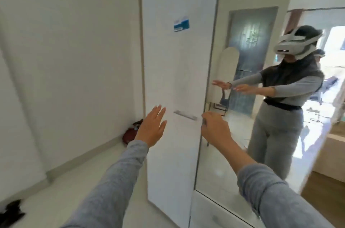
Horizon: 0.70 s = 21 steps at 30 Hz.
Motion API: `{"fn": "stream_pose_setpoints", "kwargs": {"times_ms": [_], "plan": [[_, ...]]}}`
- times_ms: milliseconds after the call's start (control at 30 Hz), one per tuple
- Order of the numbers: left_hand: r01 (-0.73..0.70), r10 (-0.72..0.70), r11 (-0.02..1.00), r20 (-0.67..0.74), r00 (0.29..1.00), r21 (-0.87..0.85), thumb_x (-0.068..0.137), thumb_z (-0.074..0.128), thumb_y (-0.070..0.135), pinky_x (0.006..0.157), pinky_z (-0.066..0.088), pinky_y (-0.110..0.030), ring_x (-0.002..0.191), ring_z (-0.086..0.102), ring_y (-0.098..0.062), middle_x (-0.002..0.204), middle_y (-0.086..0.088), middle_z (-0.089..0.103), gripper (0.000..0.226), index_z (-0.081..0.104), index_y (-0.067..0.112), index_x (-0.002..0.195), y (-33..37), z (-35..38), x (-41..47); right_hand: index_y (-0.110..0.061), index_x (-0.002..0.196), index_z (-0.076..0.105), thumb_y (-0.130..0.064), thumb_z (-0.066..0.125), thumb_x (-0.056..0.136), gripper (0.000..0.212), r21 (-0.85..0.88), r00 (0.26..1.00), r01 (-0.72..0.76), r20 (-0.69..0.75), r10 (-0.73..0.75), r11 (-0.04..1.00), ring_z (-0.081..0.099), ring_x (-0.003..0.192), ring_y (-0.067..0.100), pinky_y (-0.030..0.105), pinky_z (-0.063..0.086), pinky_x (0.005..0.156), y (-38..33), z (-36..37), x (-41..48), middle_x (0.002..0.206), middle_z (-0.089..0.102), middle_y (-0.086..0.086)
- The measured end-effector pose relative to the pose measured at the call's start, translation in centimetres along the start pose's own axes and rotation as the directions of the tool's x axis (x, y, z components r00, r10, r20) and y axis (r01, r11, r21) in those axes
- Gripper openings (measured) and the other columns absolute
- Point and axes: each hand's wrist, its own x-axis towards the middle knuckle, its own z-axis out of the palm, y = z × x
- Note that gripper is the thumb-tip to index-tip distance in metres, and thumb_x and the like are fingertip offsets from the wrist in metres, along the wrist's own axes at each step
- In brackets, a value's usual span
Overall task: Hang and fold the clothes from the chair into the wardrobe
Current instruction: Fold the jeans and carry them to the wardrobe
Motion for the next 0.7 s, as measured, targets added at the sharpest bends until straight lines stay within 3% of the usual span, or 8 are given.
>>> {"fn": "stream_pose_setpoints", "kwargs": {"times_ms": [133,267,500,700], "plan": [[0.171,-0.162,0.975,-0.071,0.984,0.140,0.101,0.037,0.025,0.116,0.010,-0.028,0.145,0.014,-0.019,0.156,-0.007,0.018,0.051,0.024,0.010,0.147,-9.9,-6.7,-4.2,-0.014,0.132,0.047,-0.014,0.046,0.091,0.042,0.125,0.981,0.180,0.055,-0.188,0.976,0.041,0.127,0.022,0.032,0.035,0.097,-10.7,4.8,2.6,0.141,0.043,0.004],[0.357,-0.330,0.902,-0.148,0.932,0.241,0.099,0.030,0.035,0.114,0.007,-0.022,0.145,0.016,-0.020,0.155,-0.008,0.022,0.054,0.027,0.009,0.146,-17.7,-13.1,-9.7,-0.014,0.134,0.044,-0.016,0.043,0.092,0.042,0.228,0.925,0.323,0.129,-0.357,0.919,0.039,0.129,0.023,0.036,0.033,0.101,-21.1,9.4,4.5,0.142,0.041,0.005],[0.632,-0.579,0.708,-0.253,0.775,0.314,0.102,0.032,0.031,0.115,0.006,-0.024,0.146,0.009,-0.015,0.158,-0.003,0.014,0.051,0.022,0.012,0.149,-29.8,-21.5,-19.7,-0.015,0.132,0.045,-0.016,0.043,0.092,0.041,0.373,0.777,0.490,0.223,-0.589,0.788,0.041,0.124,0.025,0.038,0.035,0.097,-39.0,18.3,5.1,0.136,0.045,0.006],[0.766,-0.688,0.554,-0.340,0.642,0.326,0.102,0.034,0.032,0.115,0.013,-0.028,0.145,0.012,-0.014,0.156,-0.001,0.021,0.050,0.029,0.012,0.147,-38.4,-27.6,-24.5,-0.015,0.134,0.043,-0.017,0.040,0.093,0.041,0.488,0.641,0.571,0.237,-0.730,0.660,0.041,0.125,0.025,0.038,0.034,0.097,-52.1,24.2,6.6,0.137,0.044,0.006]]}}
